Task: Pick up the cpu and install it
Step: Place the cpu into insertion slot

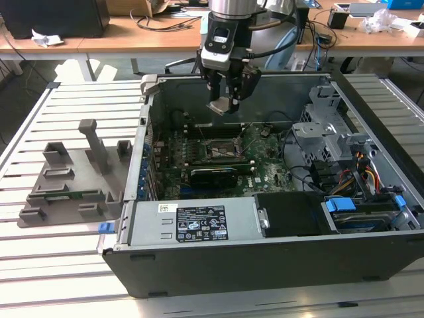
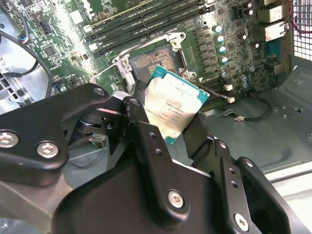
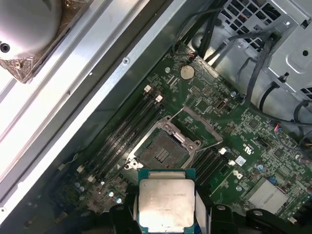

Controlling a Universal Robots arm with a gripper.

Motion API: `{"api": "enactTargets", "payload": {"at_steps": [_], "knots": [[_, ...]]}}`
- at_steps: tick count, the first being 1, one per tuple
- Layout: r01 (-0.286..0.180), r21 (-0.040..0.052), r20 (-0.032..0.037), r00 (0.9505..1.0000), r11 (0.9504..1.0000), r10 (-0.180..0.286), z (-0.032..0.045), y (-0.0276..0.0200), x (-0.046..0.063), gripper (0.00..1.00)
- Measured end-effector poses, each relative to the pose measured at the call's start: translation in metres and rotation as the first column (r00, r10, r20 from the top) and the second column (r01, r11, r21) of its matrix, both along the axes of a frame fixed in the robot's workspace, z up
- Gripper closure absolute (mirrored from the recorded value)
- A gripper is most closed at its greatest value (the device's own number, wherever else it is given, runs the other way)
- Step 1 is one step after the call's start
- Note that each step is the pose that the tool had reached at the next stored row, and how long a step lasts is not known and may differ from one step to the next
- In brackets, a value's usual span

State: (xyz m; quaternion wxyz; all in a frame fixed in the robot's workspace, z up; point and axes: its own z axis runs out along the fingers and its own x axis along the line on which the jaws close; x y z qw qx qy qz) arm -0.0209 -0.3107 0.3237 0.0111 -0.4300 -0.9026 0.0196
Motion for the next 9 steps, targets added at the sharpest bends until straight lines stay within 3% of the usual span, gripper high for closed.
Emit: {"api": "enactTargets", "payload": {"at_steps": [9], "knots": [[0.048,0.0,0.0,0.9989,0.9989,-0.048,0.0,0.0,0.0,0.45]]}}
